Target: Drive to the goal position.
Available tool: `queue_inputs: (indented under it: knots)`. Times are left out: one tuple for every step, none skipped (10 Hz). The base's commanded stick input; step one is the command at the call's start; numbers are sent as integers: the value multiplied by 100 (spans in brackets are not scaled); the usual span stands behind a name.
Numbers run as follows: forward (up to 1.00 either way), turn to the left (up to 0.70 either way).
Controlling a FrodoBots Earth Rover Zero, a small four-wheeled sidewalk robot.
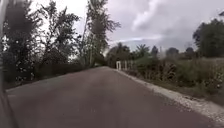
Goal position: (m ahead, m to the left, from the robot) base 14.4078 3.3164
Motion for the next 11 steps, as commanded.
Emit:
queue_inputs:
  knots:
    - [70,0]
    - [70,0]
    - [70,0]
    - [70,0]
    - [70,0]
    - [70,0]
    - [70,0]
    - [70,0]
    - [70,0]
    - [70,0]
    - [70,0]
